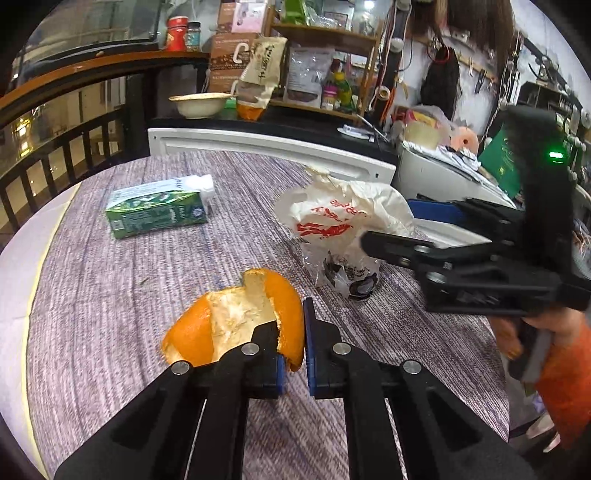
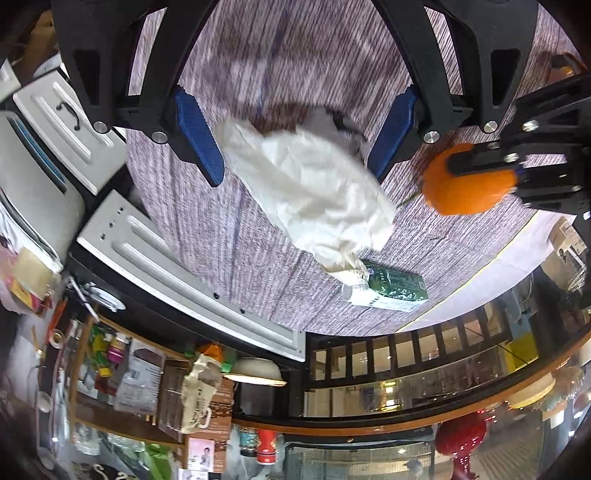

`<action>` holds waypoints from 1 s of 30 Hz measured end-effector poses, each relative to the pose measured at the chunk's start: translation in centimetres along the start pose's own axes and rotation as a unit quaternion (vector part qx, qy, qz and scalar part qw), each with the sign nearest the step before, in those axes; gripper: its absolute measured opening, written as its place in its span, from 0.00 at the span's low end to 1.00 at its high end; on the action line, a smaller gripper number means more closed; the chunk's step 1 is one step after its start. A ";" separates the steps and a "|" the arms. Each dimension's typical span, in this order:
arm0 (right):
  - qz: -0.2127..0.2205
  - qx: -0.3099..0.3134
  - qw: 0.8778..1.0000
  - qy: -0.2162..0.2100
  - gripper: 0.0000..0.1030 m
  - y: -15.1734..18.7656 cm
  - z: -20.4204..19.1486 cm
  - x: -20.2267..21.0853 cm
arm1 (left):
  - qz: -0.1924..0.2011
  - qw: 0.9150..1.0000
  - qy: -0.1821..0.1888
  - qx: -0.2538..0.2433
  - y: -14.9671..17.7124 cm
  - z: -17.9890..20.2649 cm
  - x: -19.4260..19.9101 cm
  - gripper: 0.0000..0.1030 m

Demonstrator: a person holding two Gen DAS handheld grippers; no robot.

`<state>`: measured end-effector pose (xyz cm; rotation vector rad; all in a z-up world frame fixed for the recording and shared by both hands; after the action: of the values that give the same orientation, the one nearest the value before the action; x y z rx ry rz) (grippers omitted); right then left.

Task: Collect trash
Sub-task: 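Grasp the white plastic bag with red print using the right gripper while the left holds the peel, then carry the red-print bag over the bin with the right gripper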

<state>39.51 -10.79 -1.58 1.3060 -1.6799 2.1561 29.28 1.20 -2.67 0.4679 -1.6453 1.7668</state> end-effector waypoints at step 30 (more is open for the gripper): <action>0.092 -0.083 0.990 0.064 0.20 6.8 2.7 13.1 | 0.031 0.997 0.070 0.022 2.0 4.4 4.0 0.07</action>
<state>29.08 -20.87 2.34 0.9831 -1.9454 2.0882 24.28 -2.14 -0.91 0.3096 -1.5413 1.8409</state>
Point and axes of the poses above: each gripper's, at about its wrist camera, not at the fingertips, and x roughly against the way its jaws point, z to its right, y to its underside, the point moved 1 cm from there along -x, roughly the way its jaws point
